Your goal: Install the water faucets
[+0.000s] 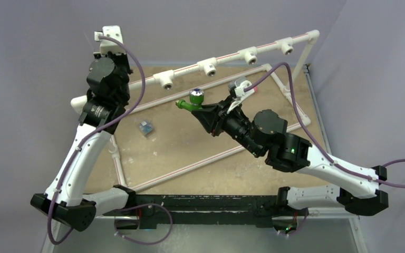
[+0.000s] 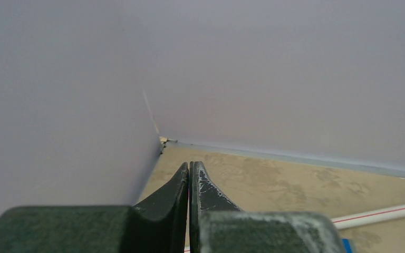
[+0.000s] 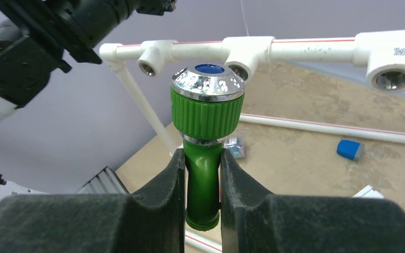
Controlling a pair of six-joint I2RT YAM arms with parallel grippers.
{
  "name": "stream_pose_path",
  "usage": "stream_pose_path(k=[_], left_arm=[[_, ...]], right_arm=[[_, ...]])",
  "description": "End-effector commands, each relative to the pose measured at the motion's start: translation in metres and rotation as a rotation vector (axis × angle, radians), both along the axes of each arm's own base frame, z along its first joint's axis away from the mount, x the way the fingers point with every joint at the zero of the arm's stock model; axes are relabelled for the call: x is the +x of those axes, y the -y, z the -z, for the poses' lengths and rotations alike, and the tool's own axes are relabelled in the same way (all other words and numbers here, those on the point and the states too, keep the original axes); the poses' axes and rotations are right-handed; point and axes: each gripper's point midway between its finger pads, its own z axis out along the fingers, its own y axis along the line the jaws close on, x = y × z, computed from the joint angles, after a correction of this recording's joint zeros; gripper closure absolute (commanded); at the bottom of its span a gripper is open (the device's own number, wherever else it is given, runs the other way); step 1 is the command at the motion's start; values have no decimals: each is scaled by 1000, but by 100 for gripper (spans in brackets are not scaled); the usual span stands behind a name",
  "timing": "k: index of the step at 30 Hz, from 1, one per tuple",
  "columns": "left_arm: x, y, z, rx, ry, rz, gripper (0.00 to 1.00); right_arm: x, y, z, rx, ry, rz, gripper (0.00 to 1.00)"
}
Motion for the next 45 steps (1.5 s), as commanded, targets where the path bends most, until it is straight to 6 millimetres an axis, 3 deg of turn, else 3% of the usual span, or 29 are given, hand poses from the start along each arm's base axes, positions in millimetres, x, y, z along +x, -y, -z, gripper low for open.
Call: stream_pose_path(k=[1,6,16,30,45], left_arm=[[12,-21,1,-11,32,-41,100],[23,-34,16,-5,14,-65,100],[39,-52,67,-97,-83,-68,100],[23,-47,115,-121,-199,-29,100],[23,-51,160,-133,-280,-65,100]], right_arm=[[0,3,-28,80,69,6,100],[0,0,-26,80,70,-2,100],[5,-7,-21,74,84,11,100],[20,-5,-6,86,197,112,100],[27,4,10,100,388,345,100]])
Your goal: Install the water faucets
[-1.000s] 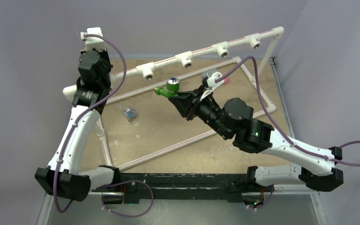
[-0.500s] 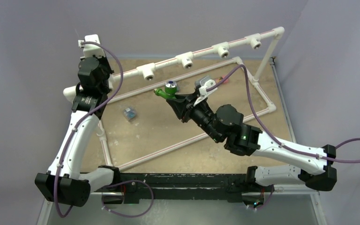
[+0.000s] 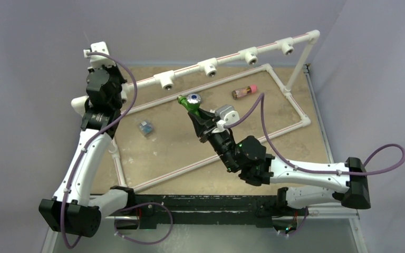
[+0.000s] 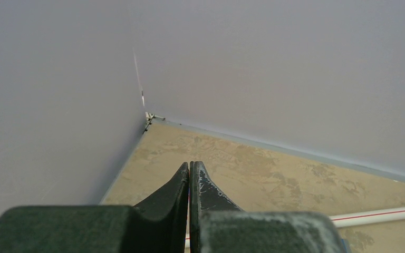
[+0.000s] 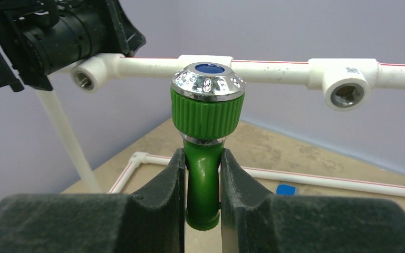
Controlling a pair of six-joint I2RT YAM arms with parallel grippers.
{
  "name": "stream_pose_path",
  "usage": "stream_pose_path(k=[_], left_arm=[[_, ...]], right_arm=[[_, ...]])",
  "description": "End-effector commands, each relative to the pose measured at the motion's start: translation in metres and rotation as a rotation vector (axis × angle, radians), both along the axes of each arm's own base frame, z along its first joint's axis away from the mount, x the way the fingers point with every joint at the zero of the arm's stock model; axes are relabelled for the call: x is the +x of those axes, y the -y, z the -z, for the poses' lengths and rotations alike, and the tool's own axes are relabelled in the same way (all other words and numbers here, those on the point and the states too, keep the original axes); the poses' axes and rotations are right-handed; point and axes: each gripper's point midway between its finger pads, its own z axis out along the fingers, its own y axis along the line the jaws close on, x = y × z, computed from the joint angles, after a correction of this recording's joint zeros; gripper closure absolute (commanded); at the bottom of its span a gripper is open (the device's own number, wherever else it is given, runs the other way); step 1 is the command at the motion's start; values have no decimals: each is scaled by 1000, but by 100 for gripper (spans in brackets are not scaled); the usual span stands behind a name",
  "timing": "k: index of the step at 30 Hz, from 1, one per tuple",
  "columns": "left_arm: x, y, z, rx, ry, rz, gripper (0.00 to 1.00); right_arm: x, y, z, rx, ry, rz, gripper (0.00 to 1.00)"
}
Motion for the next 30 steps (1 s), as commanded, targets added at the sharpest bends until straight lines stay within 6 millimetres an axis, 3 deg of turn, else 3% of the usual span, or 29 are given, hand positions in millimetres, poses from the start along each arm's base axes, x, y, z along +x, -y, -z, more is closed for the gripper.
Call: stream_pose_path(k=[1,13,30], left_arm=[[0,2,81,14,-237,1,100],[1,7,107,-38,-282,10,100],[-5,15,108,-44,-273,20,100]], right_arm=[[4,17,-28,121,85,119,100],[1,-6,-18,-64,259,226,100],[4,-35,-24,-198,410,282,100]])
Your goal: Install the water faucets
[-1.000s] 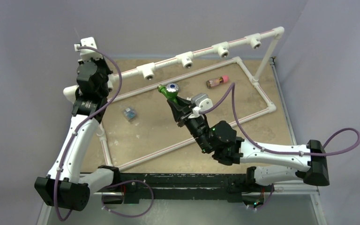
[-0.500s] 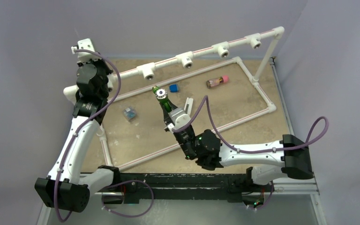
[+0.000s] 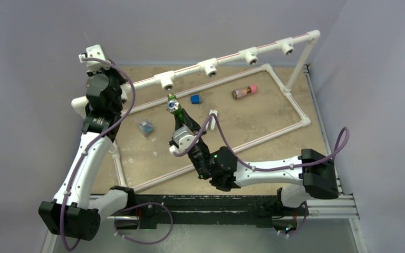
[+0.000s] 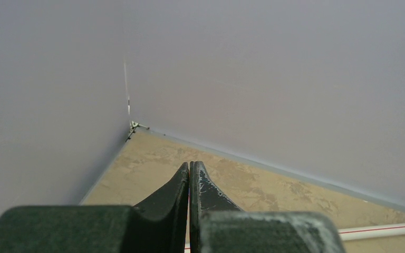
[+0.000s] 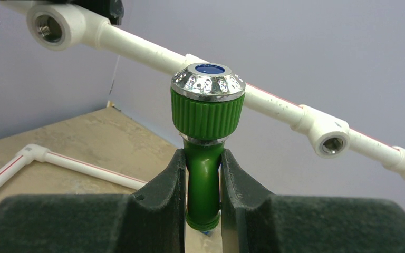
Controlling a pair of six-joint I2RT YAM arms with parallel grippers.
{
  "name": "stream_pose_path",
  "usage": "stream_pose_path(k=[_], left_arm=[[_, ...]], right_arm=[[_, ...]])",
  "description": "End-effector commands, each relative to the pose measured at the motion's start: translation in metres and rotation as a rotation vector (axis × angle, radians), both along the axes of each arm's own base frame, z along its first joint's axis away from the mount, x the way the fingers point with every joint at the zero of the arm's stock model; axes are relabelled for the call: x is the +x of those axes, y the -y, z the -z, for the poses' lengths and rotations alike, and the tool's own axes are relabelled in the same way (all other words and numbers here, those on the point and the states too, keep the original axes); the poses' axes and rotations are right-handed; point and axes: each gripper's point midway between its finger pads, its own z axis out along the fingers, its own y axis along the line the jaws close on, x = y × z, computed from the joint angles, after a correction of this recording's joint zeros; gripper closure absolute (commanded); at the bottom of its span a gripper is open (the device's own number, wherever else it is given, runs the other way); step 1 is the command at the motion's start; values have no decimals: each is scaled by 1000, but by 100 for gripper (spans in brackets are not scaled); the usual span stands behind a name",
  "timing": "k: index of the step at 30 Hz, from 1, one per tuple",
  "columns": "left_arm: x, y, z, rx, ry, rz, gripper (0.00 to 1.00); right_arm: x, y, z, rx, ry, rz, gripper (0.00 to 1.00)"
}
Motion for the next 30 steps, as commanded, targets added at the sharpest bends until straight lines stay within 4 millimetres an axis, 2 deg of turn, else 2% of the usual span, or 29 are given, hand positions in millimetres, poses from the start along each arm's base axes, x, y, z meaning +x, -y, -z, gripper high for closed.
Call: stream_pose_path(k=[1,9,18,30], left_arm=[[-5,10,108,48,-340,24,100],[-3,15,108,70,-337,28,100],[-2,20,109,93,-338,31,100],[-2,25,111,89,-341,50,100]], right_arm=[[-4,5,-45,112,66,4,100],[-1,-5,-44,104,74,4,100],[14,-1,-45,117,67,35,100],[22,-1,-40,136,38,34,100]])
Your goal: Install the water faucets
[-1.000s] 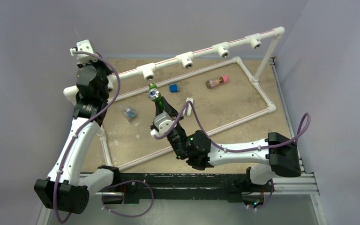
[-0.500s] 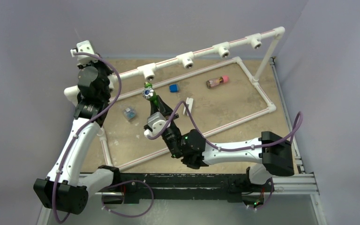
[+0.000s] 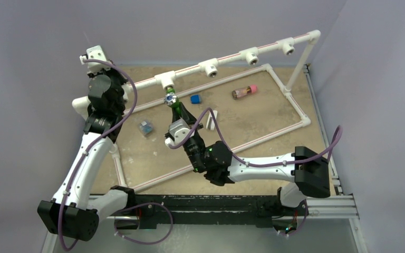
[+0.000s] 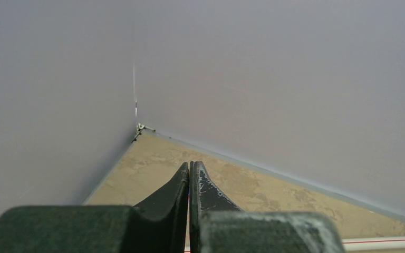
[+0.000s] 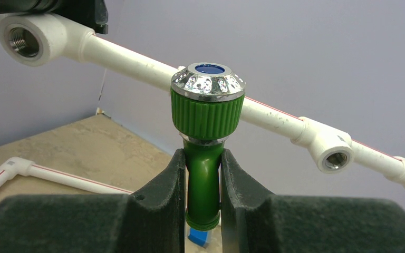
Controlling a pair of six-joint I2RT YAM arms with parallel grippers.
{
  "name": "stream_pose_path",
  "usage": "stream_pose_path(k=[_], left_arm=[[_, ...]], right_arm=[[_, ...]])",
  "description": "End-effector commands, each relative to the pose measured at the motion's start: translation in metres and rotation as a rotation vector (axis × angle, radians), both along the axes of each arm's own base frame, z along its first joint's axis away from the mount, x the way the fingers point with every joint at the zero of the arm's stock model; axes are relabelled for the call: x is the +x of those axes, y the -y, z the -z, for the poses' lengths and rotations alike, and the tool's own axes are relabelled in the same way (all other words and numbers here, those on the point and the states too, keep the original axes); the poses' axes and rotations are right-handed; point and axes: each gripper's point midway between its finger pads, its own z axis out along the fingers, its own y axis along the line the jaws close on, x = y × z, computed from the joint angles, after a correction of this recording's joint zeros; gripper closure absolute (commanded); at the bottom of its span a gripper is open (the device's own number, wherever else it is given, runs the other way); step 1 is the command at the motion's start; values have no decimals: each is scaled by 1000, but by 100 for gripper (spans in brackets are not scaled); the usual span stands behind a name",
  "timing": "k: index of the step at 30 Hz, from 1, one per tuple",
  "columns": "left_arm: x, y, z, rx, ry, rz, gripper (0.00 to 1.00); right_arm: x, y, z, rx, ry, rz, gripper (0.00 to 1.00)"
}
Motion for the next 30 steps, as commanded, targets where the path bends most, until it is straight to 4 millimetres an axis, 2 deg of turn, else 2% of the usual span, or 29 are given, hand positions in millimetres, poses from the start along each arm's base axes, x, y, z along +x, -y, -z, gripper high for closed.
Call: stream_pose_path(k=[1,14,25,30], left_arm=[[1,25,113,81,-358,90,100],[0,27,111,82,-353,96,100],[-1,30,113,83,-354,106,100],[-1,30,113,82,-353,109,100]], right_arm=[[1,6,-31,123,11,-7,100],[10,8,-27,114,8,33,100],[15,-9,-16,74,5,41,100],[18,-14,-16,123,-38,26,100]])
